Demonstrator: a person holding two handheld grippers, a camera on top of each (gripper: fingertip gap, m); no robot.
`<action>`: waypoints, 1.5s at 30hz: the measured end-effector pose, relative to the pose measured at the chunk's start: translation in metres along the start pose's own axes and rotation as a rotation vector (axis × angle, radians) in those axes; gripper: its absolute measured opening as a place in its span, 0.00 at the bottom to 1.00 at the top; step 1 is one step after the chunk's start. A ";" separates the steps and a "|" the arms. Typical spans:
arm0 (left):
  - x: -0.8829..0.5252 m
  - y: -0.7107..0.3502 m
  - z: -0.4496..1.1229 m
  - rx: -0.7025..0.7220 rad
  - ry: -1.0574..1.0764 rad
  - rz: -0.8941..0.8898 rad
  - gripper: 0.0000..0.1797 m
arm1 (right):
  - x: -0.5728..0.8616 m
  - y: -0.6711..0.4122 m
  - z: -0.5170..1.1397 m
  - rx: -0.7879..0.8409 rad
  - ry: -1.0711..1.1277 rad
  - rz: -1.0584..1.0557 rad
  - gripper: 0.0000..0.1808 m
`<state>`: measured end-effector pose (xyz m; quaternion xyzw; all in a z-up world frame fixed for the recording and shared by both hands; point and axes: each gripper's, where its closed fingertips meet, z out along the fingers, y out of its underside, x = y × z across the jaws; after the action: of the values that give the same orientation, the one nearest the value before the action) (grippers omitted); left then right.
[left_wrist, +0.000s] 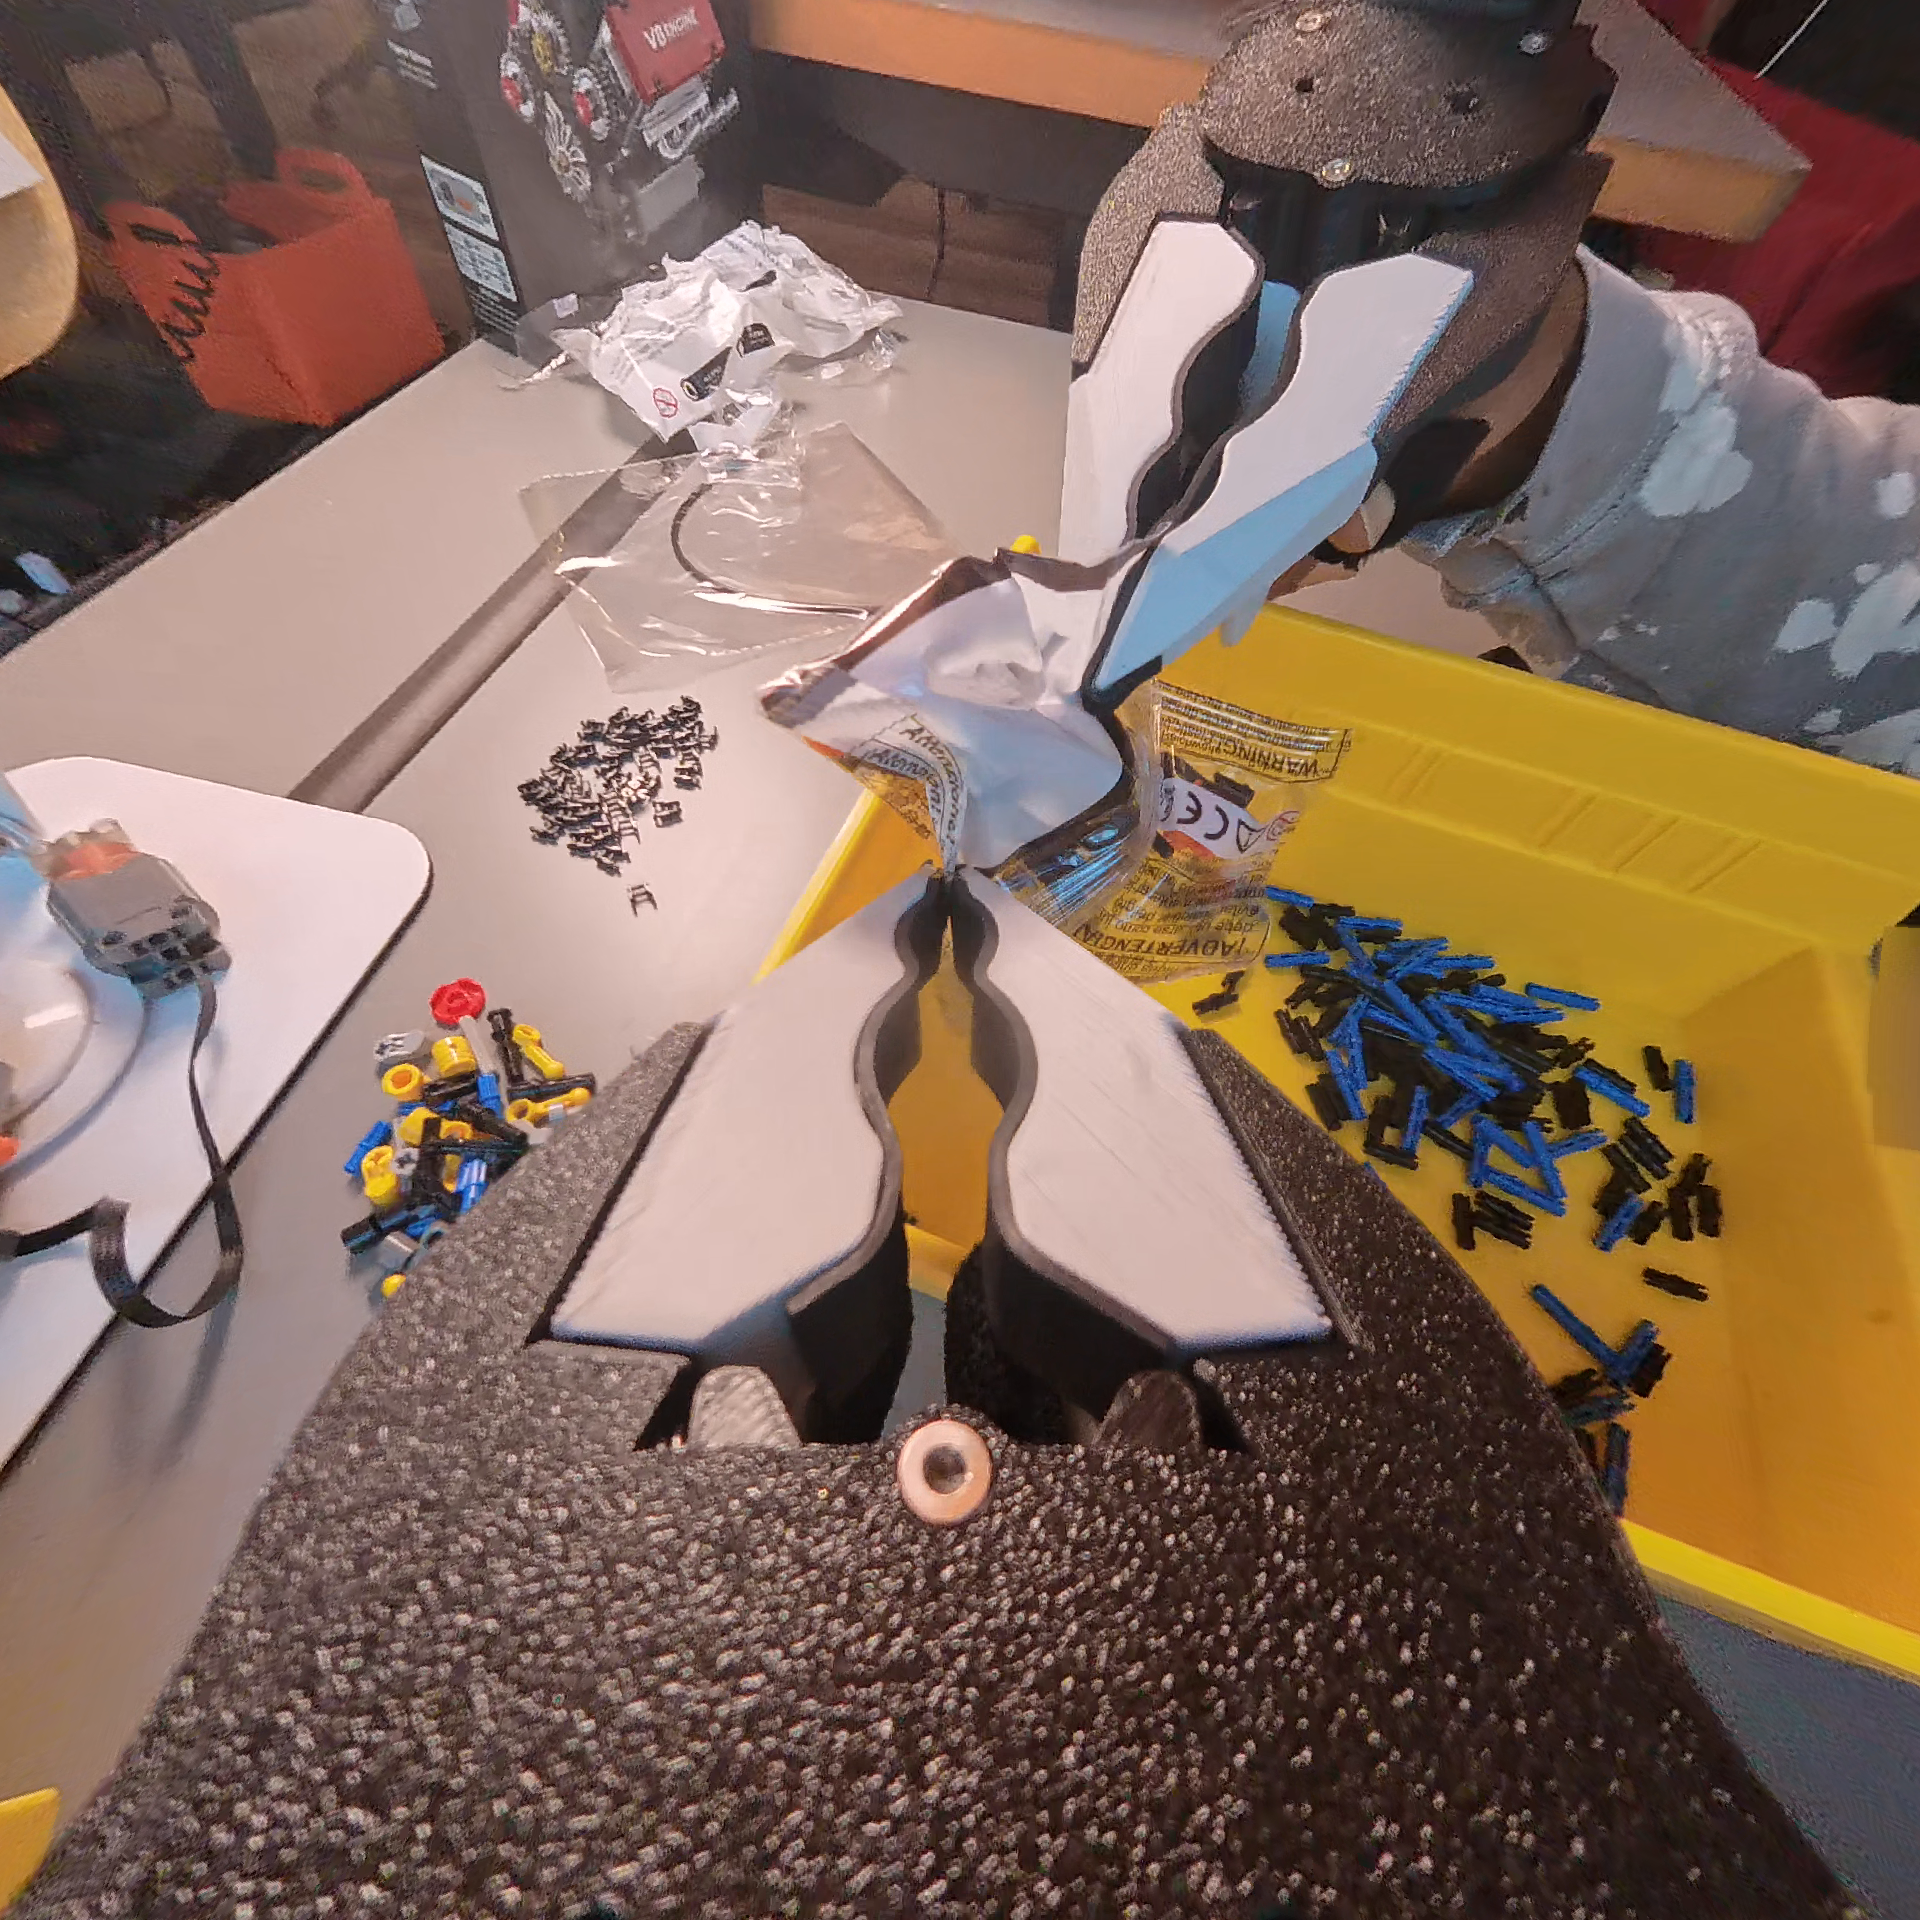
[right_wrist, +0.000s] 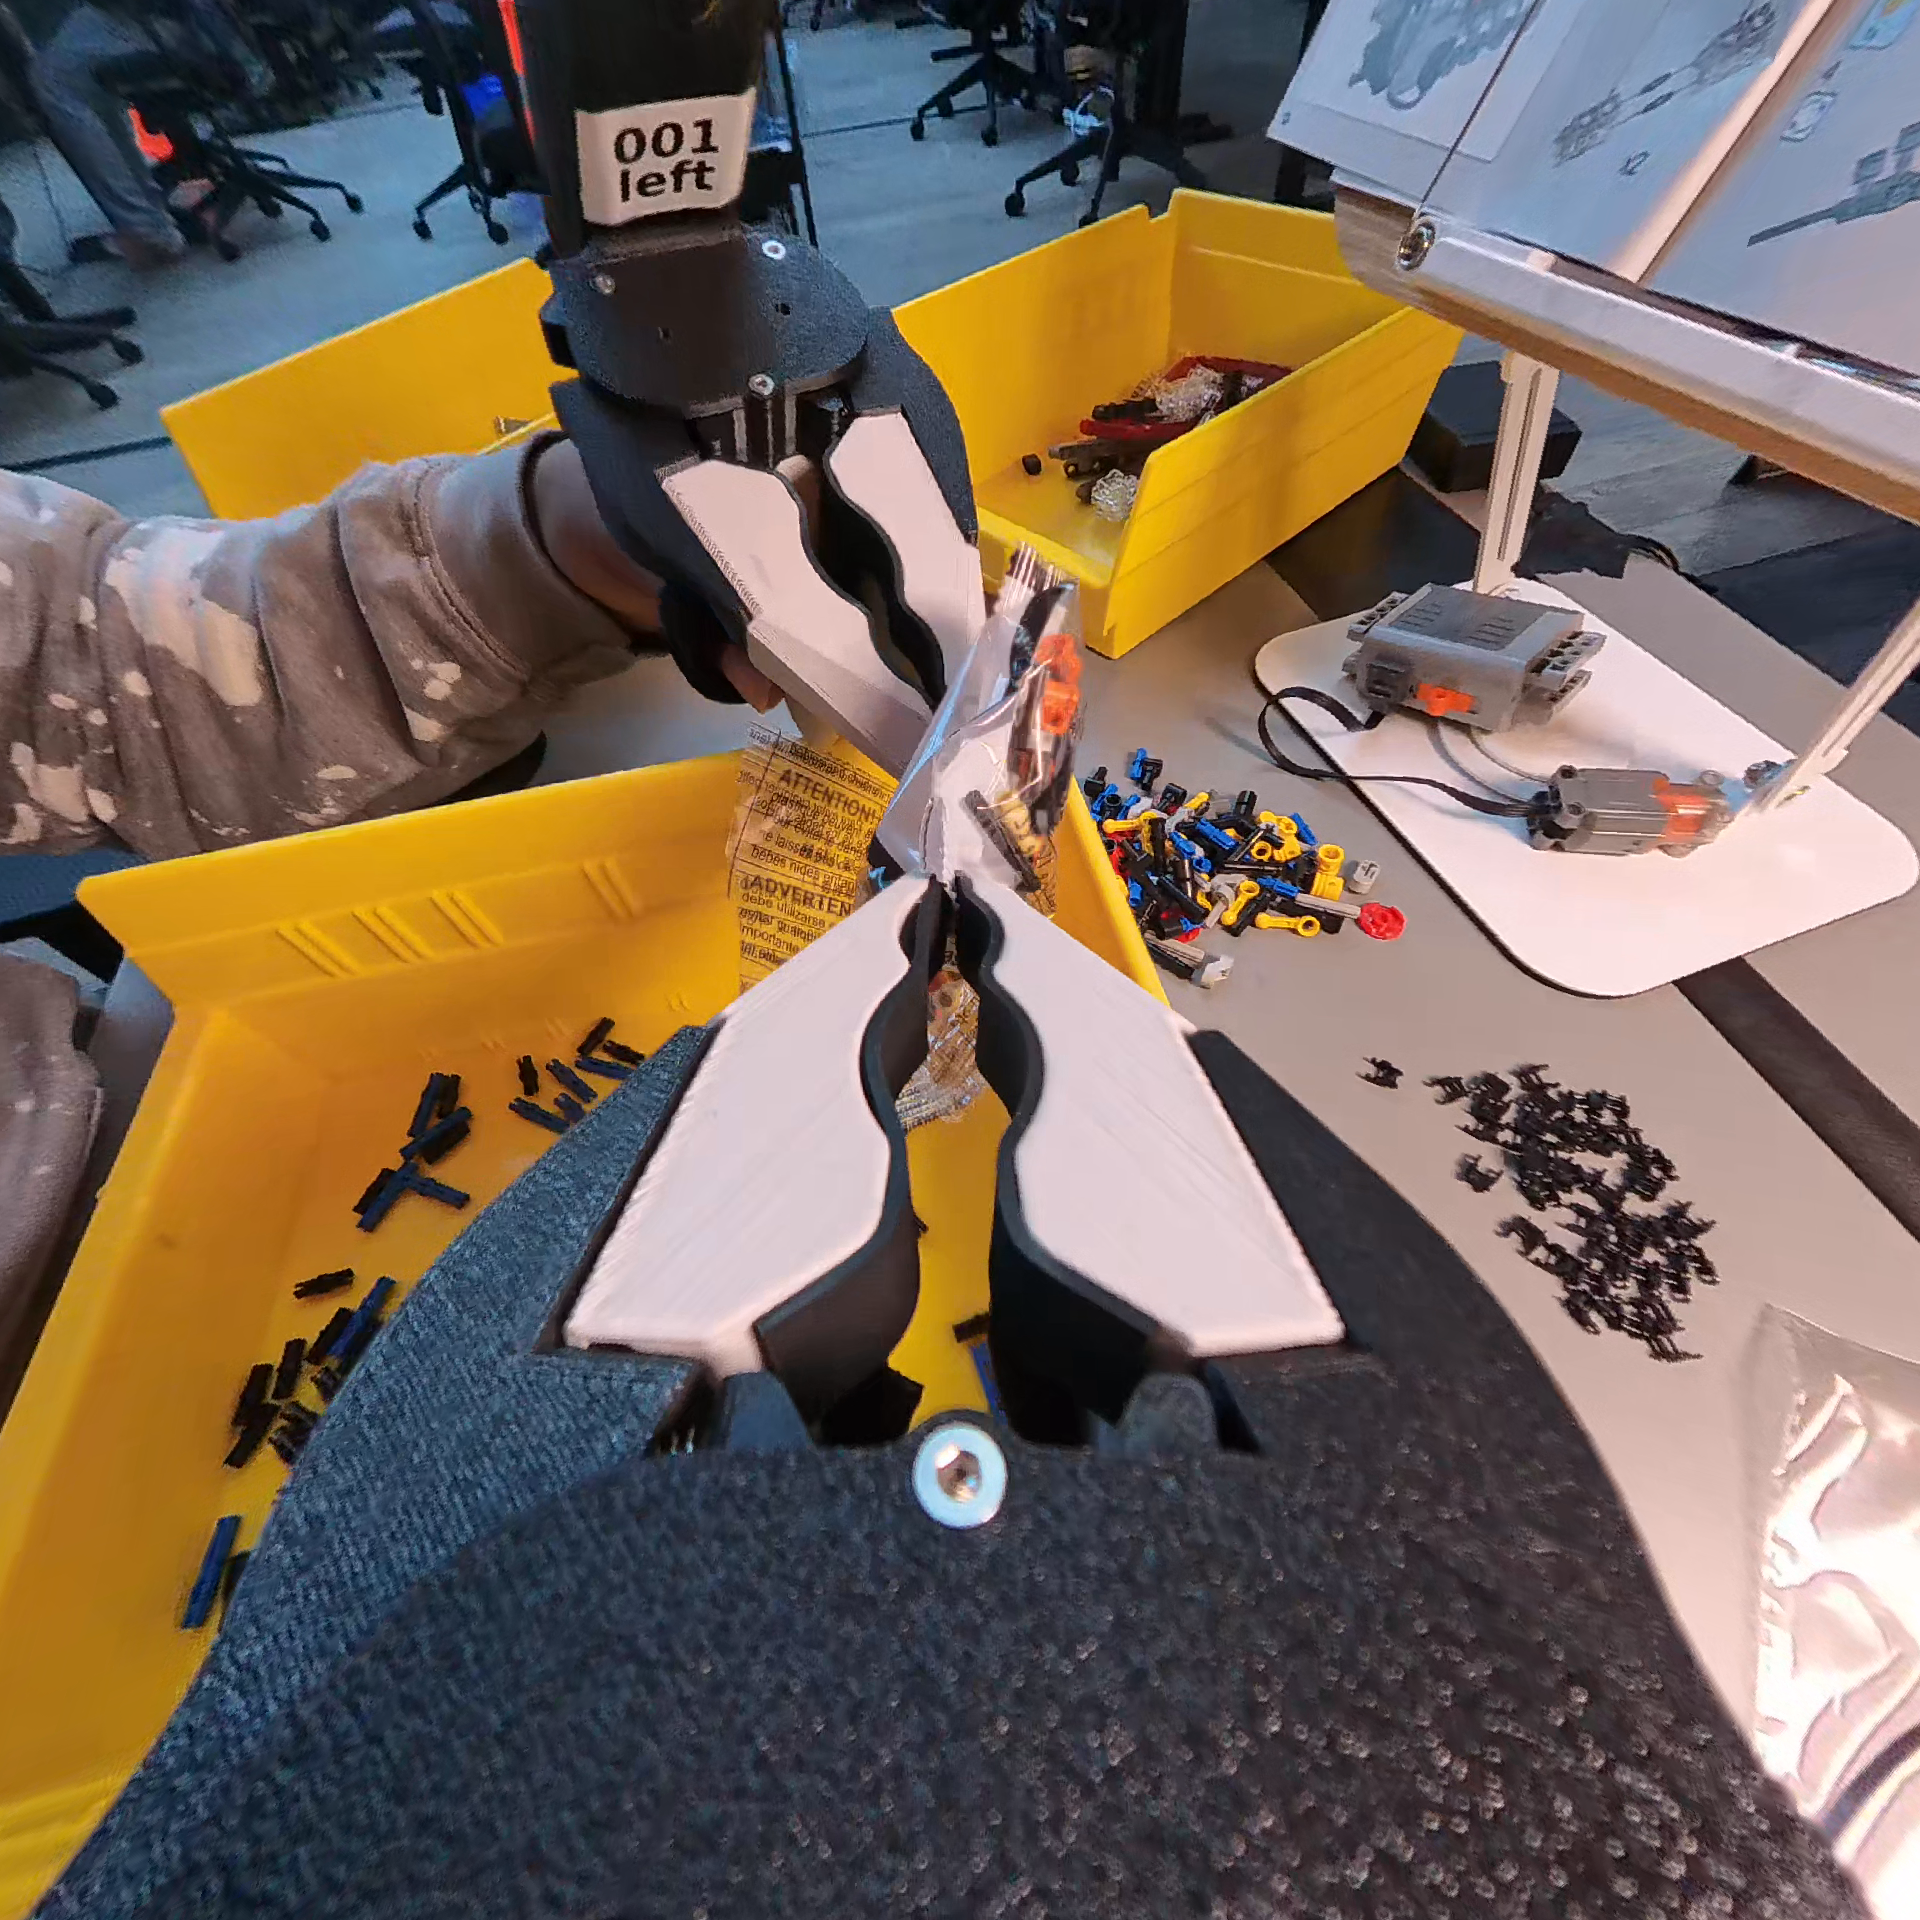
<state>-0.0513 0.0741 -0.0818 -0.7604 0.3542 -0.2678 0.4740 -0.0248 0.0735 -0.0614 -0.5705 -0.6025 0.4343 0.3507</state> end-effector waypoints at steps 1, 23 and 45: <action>-0.001 -0.001 0.000 0.002 -0.015 0.019 0.00 | 0.002 0.000 -0.001 0.006 0.011 -0.003 0.00; 0.021 0.002 -0.004 -0.034 0.063 0.201 0.00 | 0.012 -0.037 -0.059 0.332 -0.117 0.233 0.00; 0.006 0.017 -0.005 -0.110 -0.042 0.349 0.00 | 0.009 0.002 -0.018 0.098 -0.043 0.169 0.00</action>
<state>-0.0563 0.0615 -0.0948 -0.7175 0.4848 -0.1457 0.4784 -0.0081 0.0841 -0.0574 -0.5920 -0.5376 0.5035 0.3271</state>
